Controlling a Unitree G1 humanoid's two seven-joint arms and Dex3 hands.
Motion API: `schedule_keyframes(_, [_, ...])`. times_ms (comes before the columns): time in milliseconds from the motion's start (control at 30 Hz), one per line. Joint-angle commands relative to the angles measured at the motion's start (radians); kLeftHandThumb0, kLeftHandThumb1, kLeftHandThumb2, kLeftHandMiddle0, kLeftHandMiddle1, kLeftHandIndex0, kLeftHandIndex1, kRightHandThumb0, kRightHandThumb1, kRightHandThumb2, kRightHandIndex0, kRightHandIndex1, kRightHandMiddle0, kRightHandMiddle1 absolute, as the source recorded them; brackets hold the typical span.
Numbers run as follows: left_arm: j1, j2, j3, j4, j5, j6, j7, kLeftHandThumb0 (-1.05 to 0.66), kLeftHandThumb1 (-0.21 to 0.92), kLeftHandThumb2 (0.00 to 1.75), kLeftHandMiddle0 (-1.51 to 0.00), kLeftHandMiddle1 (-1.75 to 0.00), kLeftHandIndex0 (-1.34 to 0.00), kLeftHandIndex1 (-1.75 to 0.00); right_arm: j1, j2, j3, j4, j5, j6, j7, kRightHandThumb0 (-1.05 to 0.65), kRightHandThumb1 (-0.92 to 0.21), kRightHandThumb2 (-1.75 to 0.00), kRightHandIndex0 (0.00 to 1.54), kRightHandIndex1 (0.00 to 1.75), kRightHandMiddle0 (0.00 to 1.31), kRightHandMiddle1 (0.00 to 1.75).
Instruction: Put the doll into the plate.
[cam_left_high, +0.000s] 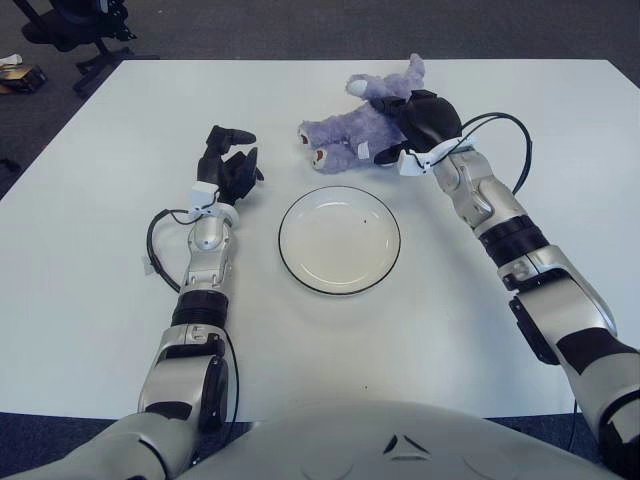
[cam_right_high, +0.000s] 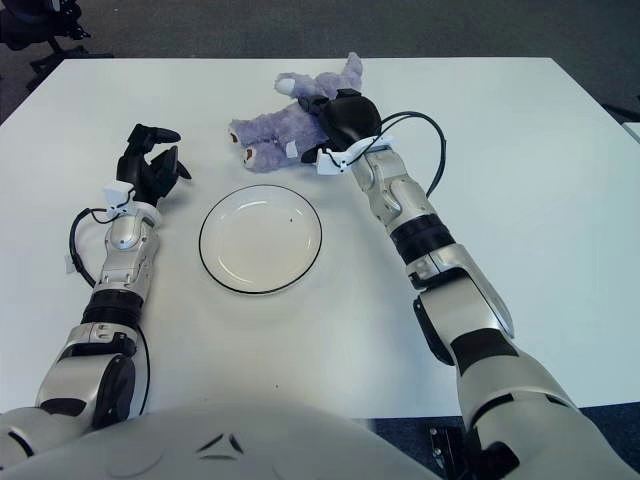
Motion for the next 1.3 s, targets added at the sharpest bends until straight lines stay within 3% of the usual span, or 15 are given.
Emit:
schedule_keyframes(0, [0.076, -0.021, -0.006, 0.047, 0.009, -0.009, 0.008, -0.35, 0.92, 0.34, -0.88, -1.75, -0.39, -1.55, -0.027, 0.012, 0.030, 0.084, -0.010, -0.003, -0.010, -0.64, -0.90, 0.00, 0.43, 0.00, 0.53, 0.01])
schedule_keyframes(467, [0.078, -0.025, -0.009, 0.041, 0.011, -0.007, 0.013, -0.35, 0.92, 0.34, -0.88, -1.75, -0.39, -1.55, -0.095, 0.057, 0.110, 0.312, -0.030, 0.017, -0.133, -0.64, -0.89, 0.00, 0.43, 0.00, 0.53, 0.01])
schedule_keyframes(733, [0.085, -0.029, -0.012, 0.028, 0.012, -0.007, 0.016, -0.35, 0.92, 0.34, -0.88, -1.75, -0.39, -1.55, -0.116, 0.112, 0.162, 0.444, -0.071, 0.133, -0.291, -0.43, -0.85, 0.00, 0.43, 0.01, 0.58, 0.02])
schedule_keyframes(833, [0.085, -0.030, -0.012, 0.027, 0.012, -0.006, 0.016, -0.35, 0.92, 0.34, -0.88, -1.75, -0.39, -1.55, -0.124, 0.119, 0.183, 0.470, -0.079, 0.152, -0.334, -0.28, -0.86, -0.01, 0.52, 0.02, 0.67, 0.06])
schedule_keyframes(967, [0.085, -0.031, -0.011, 0.026, 0.013, -0.006, 0.016, -0.35, 0.92, 0.34, -0.88, -1.75, -0.39, -1.55, -0.131, 0.123, 0.192, 0.487, -0.072, 0.153, -0.348, -0.25, -0.87, -0.01, 0.55, 0.02, 0.69, 0.06])
schedule_keyframes(1000, [0.088, -0.032, -0.011, 0.022, 0.014, -0.005, 0.017, -0.35, 0.92, 0.34, -0.88, -1.75, -0.39, -1.55, -0.126, 0.124, 0.216, 0.524, -0.097, 0.167, -0.425, -0.24, -0.87, -0.01, 0.56, 0.02, 0.70, 0.06])
schedule_keyframes(1067, [0.091, -0.033, -0.011, 0.017, 0.014, -0.004, 0.018, -0.35, 0.92, 0.34, -0.88, -1.75, -0.39, -1.55, -0.116, 0.122, 0.250, 0.578, -0.131, 0.178, -0.559, -0.10, -0.89, -0.04, 0.44, 0.62, 0.76, 0.17])
schedule_keyframes(1167, [0.092, -0.034, -0.010, 0.014, 0.016, -0.004, 0.018, -0.35, 0.92, 0.34, -0.88, -1.75, -0.39, -1.55, -0.115, 0.124, 0.266, 0.611, -0.137, 0.173, -0.628, -0.04, -0.90, -0.07, 0.33, 0.98, 0.71, 0.36])
schedule_keyframes(1267, [0.093, -0.035, -0.010, 0.014, 0.016, -0.004, 0.017, -0.35, 0.92, 0.34, -0.88, -1.75, -0.39, -1.55, -0.119, 0.127, 0.277, 0.631, -0.134, 0.166, -0.660, -0.02, -0.91, -0.07, 0.28, 1.11, 0.66, 0.49])
